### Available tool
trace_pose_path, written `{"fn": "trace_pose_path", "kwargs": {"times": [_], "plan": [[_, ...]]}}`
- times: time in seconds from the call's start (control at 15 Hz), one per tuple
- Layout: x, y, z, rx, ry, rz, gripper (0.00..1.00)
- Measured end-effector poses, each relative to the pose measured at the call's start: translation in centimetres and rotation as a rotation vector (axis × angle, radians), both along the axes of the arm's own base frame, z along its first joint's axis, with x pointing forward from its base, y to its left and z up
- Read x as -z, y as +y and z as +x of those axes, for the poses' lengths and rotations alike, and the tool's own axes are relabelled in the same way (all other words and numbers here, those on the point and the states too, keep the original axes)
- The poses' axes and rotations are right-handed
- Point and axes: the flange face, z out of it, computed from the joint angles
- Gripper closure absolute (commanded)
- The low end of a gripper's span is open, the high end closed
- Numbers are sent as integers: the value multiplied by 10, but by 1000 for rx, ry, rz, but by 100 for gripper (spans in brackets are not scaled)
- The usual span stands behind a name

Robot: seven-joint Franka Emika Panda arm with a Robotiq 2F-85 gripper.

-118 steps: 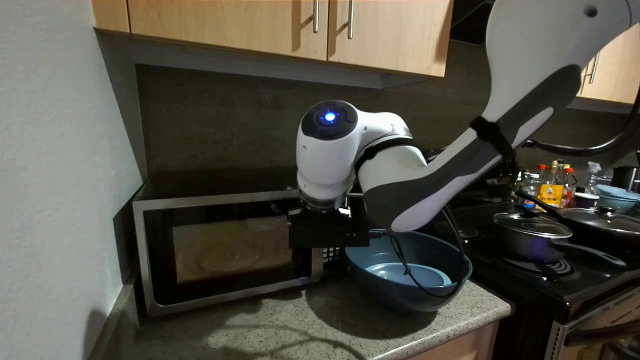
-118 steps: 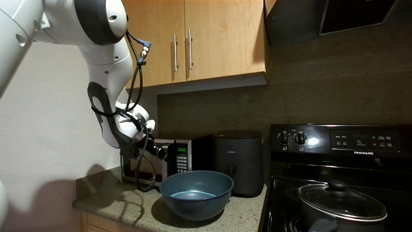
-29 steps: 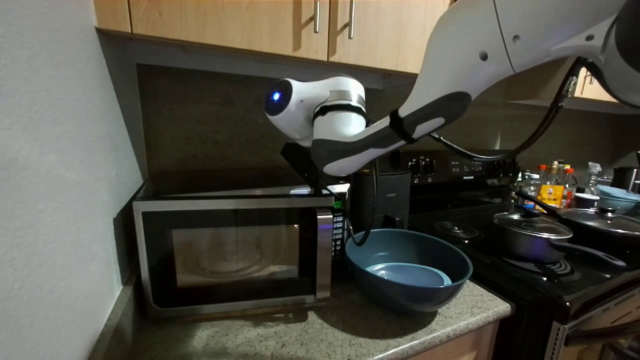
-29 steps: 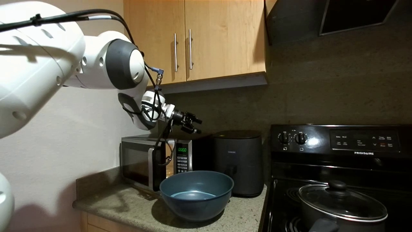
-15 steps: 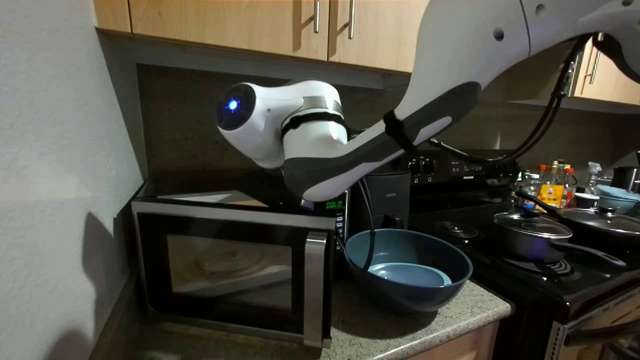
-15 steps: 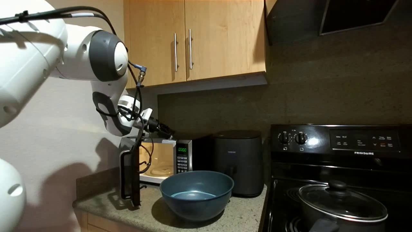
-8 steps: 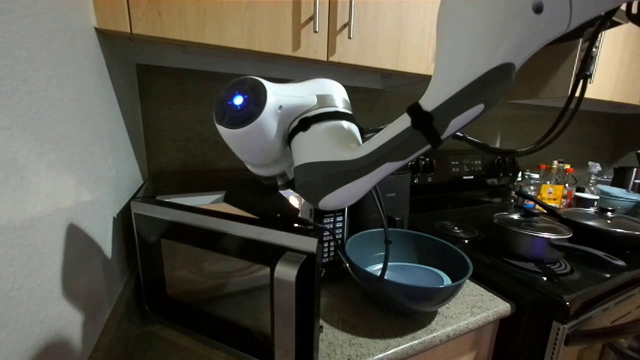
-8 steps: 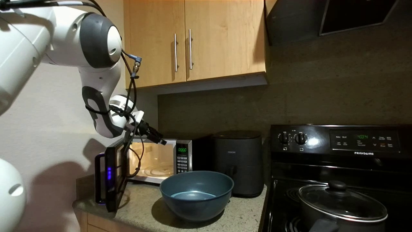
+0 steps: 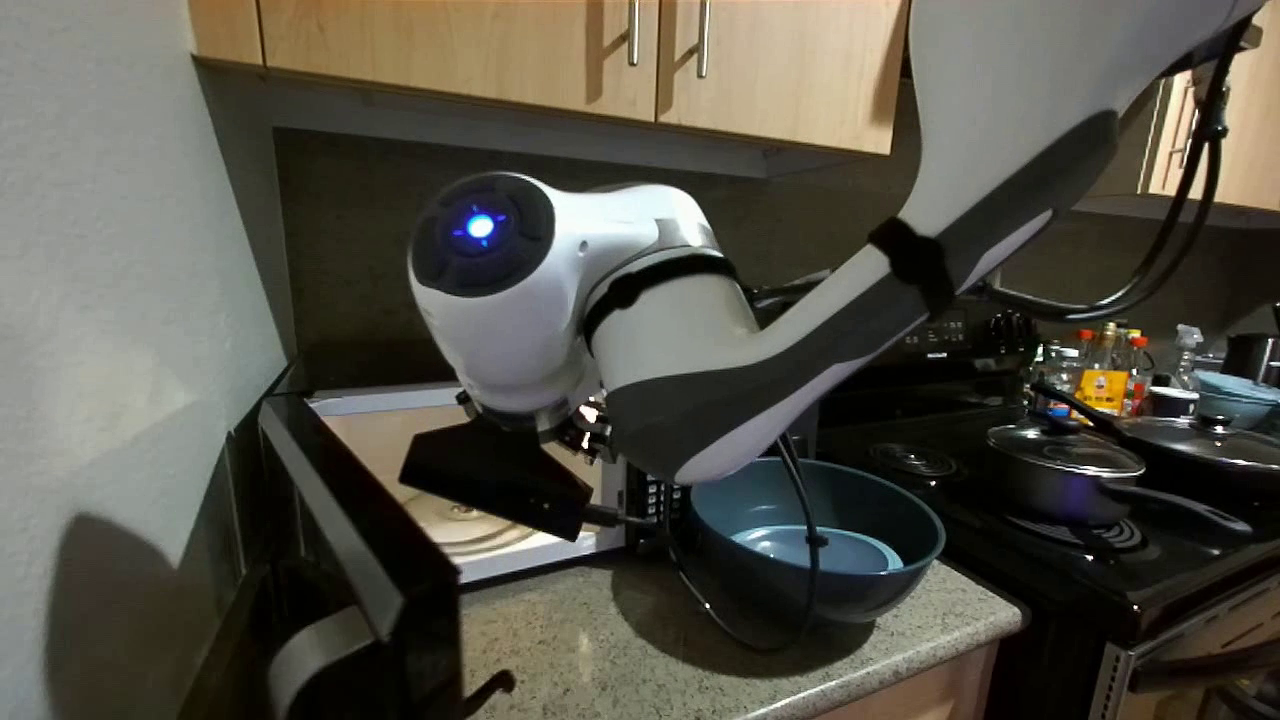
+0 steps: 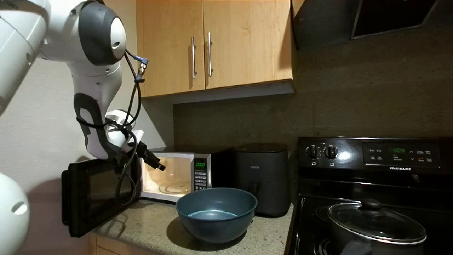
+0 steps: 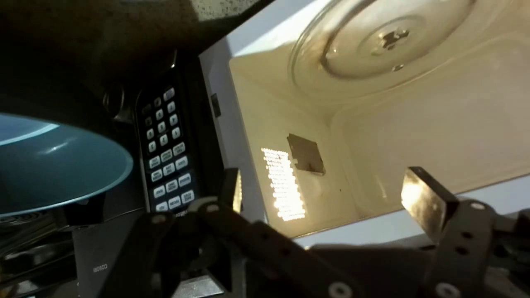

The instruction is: Close the microwave door, then open it

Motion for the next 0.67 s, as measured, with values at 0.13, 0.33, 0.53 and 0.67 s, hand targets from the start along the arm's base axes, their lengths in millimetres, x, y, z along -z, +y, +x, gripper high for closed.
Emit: {"fn": "trace_pose_path", "kwargs": {"times": [0.13,0.33,0.53,0.67], "plan": [[4,5,-8,-19,11,-1,0],[5,5,-11,-22,3,5,0],[3,0,-8,-5,-27,16,0],[2,0,-7,-3,-28,16,0]]}}
